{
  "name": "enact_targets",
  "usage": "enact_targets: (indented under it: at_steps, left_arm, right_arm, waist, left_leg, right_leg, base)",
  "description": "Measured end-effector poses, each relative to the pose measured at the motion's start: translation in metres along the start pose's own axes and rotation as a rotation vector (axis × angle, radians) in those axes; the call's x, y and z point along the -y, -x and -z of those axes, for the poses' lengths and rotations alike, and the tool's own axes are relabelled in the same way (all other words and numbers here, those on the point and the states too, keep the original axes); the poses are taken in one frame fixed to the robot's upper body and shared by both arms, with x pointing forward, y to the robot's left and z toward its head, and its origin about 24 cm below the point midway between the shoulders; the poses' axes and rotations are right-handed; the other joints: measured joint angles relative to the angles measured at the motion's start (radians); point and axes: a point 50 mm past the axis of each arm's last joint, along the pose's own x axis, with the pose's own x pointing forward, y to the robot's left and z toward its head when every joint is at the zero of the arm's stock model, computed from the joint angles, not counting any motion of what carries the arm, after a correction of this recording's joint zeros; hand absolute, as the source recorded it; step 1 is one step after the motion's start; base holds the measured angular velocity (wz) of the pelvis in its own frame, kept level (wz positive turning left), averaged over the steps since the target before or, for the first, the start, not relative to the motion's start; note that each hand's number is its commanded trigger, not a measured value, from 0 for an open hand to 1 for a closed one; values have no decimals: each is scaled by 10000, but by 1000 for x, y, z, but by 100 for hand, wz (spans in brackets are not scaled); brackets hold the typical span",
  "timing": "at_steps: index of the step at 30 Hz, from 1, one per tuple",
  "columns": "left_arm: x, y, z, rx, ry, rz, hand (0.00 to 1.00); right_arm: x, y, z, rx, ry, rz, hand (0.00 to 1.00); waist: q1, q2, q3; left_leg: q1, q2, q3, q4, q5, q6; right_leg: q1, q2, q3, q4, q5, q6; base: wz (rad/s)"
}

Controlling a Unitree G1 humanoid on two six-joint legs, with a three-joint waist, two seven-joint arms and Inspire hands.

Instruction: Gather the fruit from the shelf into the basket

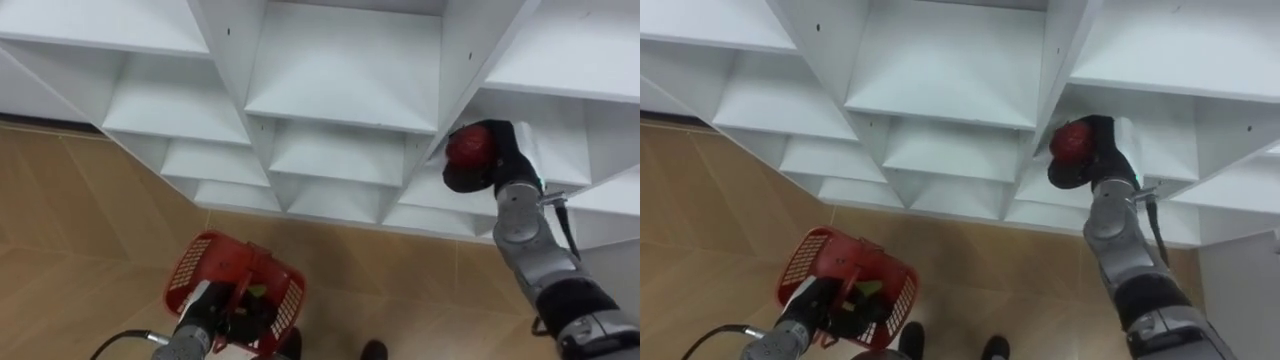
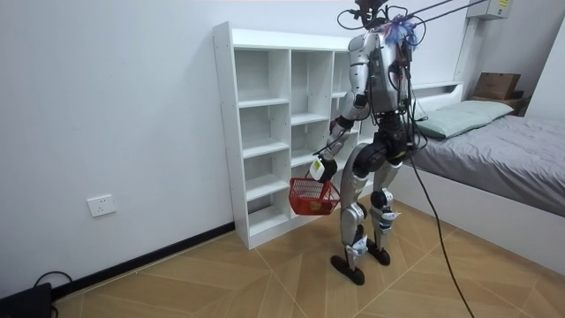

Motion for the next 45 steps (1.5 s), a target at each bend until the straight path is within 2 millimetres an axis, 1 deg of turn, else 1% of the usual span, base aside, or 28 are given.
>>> enact_targets:
  at_steps: [3, 7, 9, 10, 12, 13, 14, 16, 18, 20, 21, 22, 24, 26, 29, 34, 36, 38, 39, 45]
  left_arm:
    - [3, 0, 0, -25, 305, 48, 100]
    - [4, 0, 0, -48, 628, -2, 100]
    - [4, 0, -1, 10, 648, -110, 100]
    - [4, 0, -1, 50, 650, -126, 100]
    - [4, -1, -4, 223, 662, -204, 100]
    - [4, -1, -5, 239, 664, -240, 100]
    - [4, -1, -6, 280, 678, -307, 100]
    - [7, -1, -8, 355, 741, -294, 100]
    - [11, -1, -9, 370, 812, -199, 100]
    - [12, -1, -8, 348, 822, -202, 100]
    - [13, 0, -7, 318, 851, -186, 100]
    - [14, 0, -6, 301, 868, -160, 100]
    - [19, 1, -5, 280, 955, -33, 100]
    - [21, 1, -7, 359, 987, 16, 100]
    - [24, 1, -9, 483, 1009, 143, 100]
    - [32, 1, -12, 674, 900, 407, 100]
    - [36, 2, -16, 846, 873, 548, 100]
    - [38, 2, -19, 1027, 829, 630, 100]
    - [38, 2, -20, 1114, 834, 647, 100]
    - [41, 3, -20, 1190, 753, 804, 100]
  right_arm:
    - [-5, 7, 5, 2, -118, -250, 100]
    - [-10, 12, 1, 322, -282, -366, 100]
    - [-14, 17, -1, 526, -349, -535, 100]
    - [-15, 19, -1, 571, -375, -586, 100]
    - [-19, 25, -1, 756, -364, -867, 100]
    - [-21, 26, -2, 809, -327, -1033, 100]
    - [-26, 28, -2, 882, -251, -1385, 100]
    - [-33, 34, 3, 778, -283, -1763, 100]
    - [-42, 45, 8, 750, -410, -2294, 100]
    - [-50, 52, 11, 679, -516, -2708, 100]
    - [-55, 58, 13, 634, -571, -2961, 100]
    - [-57, 61, 15, 601, -605, -3074, 100]
    - [-66, 71, 23, 425, -543, -3698, 100]
    - [-71, 77, 26, 321, -516, -4120, 100]
    - [-81, 83, 27, 252, -540, -4649, 100]
    - [-90, 90, 28, 316, -223, -5230, 100]
    - [-95, 93, 31, 254, 81, -5443, 100]
    - [-98, 95, 35, 154, 291, -5585, 100]
    - [-99, 96, 36, 131, 367, -5649, 100]
    - [-101, 100, 44, -201, 489, -5810, 100]
  waist:
    - [-3, 33, -13]
    - [-94, 38, -16]
    - [-267, 90, -47]
    - [-299, 95, -50]
    - [-395, 112, -60]
    - [-451, 124, -68]
    - [-550, 158, -86]
    - [-552, 223, -121]
    - [-559, 368, -210]
    - [-582, 441, -255]
    - [-593, 509, -297]
    - [-589, 548, -323]
    - [-585, 677, -323]
    - [-578, 709, -313]
    - [-608, 717, -309]
    - [-610, 720, -300]
    - [-601, 715, -284]
    - [-583, 702, -271]
    - [-580, 687, -251]
    - [-582, 656, -221]
  left_leg:
    - [14, 16, 7, -74, 5, 6]
    - [39, 68, 165, -98, 5, 5]
    - [57, 91, 287, -99, 4, 6]
    - [66, 94, 311, -98, 4, 6]
    - [100, 140, 511, -96, 4, 6]
    - [107, 148, 520, -95, 4, 6]
    - [119, 158, 516, -95, 4, 6]
    - [165, 167, 502, -110, 3, 5]
    - [256, 154, 495, -239, 2, 7]
    - [317, 148, 508, -253, 4, 7]
    - [350, 156, 525, -253, 4, 7]
    - [362, 157, 533, -256, 4, 7]
    - [471, 158, 528, -265, 4, 8]
    - [472, 165, 529, -258, 4, 7]
    - [472, 179, 523, -249, 4, 7]
    - [451, 183, 535, -257, 2, 7]
    - [451, 188, 566, -261, 2, 7]
    - [451, 189, 580, -261, 2, 7]
    - [450, 188, 598, -260, 2, 7]
    - [405, 203, 806, -262, -11, 25]
  right_leg:
    - [21, 38, 8, -111, 44, 13]
    - [20, 98, 122, -143, 83, 9]
    - [25, 106, 164, -157, 82, 9]
    - [27, 106, 174, -156, 82, 10]
    - [31, 122, 189, -147, 84, 7]
    - [38, 126, 189, -148, 86, 4]
    - [58, 133, 186, -152, 89, -2]
    - [101, 141, 170, -160, 95, -11]
    - [117, 133, 179, -170, 100, -15]
    - [140, 133, 196, -199, 100, -16]
    - [188, 145, 194, -247, 111, -19]
    - [216, 159, 196, -281, 127, -15]
    - [372, 178, 188, -360, 153, -2]
    - [363, 178, 192, -335, 155, -6]
    - [364, 177, 191, -330, 155, -6]
    - [356, 184, 185, -326, 154, -5]
    - [338, 190, 214, -307, 154, -5]
    - [333, 189, 221, -298, 152, -4]
    - [322, 187, 235, -291, 148, -2]
    - [172, 194, 404, -272, 141, 10]
  base:
    - [-1]
    - [-10]
    - [-6]
    - [-6]
    - [-7]
    - [0]
    - [0]
    - [0]
    - [0]
    - [-4]
    - [-4]
    - [0]
    - [0]
    - [0]
    - [0]
    - [0]
    - [0]
    - [0]
    - [0]
    - [-8]
